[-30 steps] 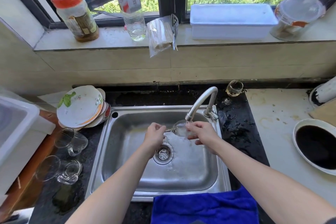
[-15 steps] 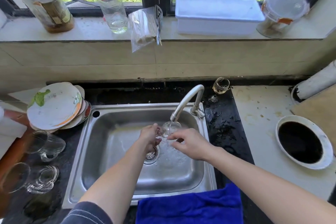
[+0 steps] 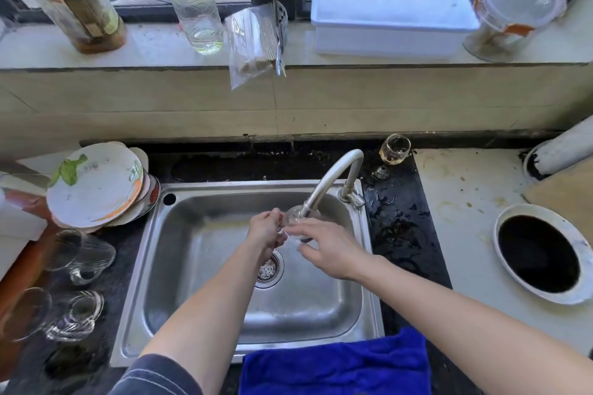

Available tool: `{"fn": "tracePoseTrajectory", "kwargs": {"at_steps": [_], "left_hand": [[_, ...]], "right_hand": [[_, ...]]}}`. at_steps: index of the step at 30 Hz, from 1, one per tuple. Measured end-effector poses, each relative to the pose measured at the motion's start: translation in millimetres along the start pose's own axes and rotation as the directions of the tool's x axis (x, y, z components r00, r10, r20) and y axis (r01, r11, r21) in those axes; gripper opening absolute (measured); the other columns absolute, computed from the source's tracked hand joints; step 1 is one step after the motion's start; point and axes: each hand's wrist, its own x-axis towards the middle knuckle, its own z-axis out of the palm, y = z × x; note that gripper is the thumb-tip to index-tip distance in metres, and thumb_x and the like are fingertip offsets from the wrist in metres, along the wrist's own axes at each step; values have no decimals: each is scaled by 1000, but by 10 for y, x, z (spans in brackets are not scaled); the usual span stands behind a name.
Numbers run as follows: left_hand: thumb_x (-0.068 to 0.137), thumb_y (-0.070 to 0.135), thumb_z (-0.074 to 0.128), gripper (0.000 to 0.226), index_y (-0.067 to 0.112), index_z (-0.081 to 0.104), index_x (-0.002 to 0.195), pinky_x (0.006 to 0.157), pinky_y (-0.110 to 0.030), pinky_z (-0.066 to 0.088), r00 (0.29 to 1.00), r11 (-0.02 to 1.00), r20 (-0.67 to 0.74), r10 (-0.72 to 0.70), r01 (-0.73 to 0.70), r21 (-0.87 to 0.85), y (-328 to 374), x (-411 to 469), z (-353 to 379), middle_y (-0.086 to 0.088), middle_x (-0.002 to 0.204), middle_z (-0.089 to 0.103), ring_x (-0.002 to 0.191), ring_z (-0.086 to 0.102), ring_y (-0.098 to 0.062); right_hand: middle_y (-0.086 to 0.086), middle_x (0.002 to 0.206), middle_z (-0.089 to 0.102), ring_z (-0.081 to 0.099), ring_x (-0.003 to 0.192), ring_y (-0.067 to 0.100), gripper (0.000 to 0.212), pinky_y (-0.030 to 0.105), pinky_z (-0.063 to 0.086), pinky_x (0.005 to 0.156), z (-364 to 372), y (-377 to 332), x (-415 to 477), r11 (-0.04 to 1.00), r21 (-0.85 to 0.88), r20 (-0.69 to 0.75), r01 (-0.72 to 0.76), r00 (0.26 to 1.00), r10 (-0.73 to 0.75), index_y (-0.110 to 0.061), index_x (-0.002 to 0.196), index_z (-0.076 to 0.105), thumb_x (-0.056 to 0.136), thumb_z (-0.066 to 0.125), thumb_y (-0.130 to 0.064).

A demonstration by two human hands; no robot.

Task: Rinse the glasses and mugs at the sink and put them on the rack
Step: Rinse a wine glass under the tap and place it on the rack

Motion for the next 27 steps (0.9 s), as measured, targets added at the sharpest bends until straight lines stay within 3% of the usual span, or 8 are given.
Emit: {"fn": "tracePoseTrajectory", "kwargs": {"at_steps": [5,7,10,14,17,20,24,27], "left_hand": [[102,19,43,26,5,58,86,34,-15,26,999,999,-27,34,-33,29,-27,-4,-21,-11,75,56,39,38,-15],[102,19,42,28,8,56,81,36,-16,27,999,999,-32,35,-35,-14,-10,-43,42,-11,73,53,43,38,-16],[102,19,42,27,8,57,82,35,-16,28,997,998,-50,66,-67,-21,8,-28,-1,-9,72,53,45,37,-15],[102,18,41,23,6,57,91,37,-18,29,994,995,-53,100,-100,1,-19,-51,18,-8,75,54,45,38,-15],[102,18,41,22,7,58,93,38,-19,30,992,994,-71,106,-107,-14,-13,-71,-3,-6,75,55,45,39,-15],[102,16,41,20,9,58,93,39,-19,31,989,992,-74,126,-126,0,-27,-67,-85,-6,77,57,48,41,-15],[100,15,44,13,10,55,96,46,-24,34,986,987,-46,160,-159,33,-86,-81,-49,-9,85,60,50,43,-16],[100,14,45,13,8,55,100,44,-23,32,988,989,-51,149,-148,9,-78,-49,-173,-7,81,60,50,42,-16]], "right_hand": [[-12,127,62,62,108,19,40,37,49,92,-81,96,39,993,-54,-31,-104,994,103,-38,128,58,91,52,-26],[-9,126,62,65,93,14,43,36,50,89,-18,-37,20,992,88,-36,-94,995,98,-35,131,57,90,55,-23],[-5,116,69,64,66,1,38,26,49,69,39,-2,-44,935,327,16,-136,990,138,-28,122,65,86,60,-15],[-3,121,61,71,86,11,38,25,50,60,-36,-48,-4,755,601,84,-261,960,266,-17,124,60,88,54,-4],[-11,131,54,72,94,17,48,23,49,58,-29,-162,-52,610,738,184,-289,956,230,-16,134,50,90,46,3],[-2,125,60,73,92,26,38,22,46,54,-87,-120,-81,514,791,232,-332,940,250,-13,123,58,92,42,3],[-2,113,61,72,94,30,29,23,48,50,-103,-169,-14,280,884,287,-373,908,304,-13,116,56,95,41,1],[2,126,63,71,96,28,41,22,50,51,-157,-99,-92,272,875,352,-401,911,212,-11,126,56,93,36,4]]}}
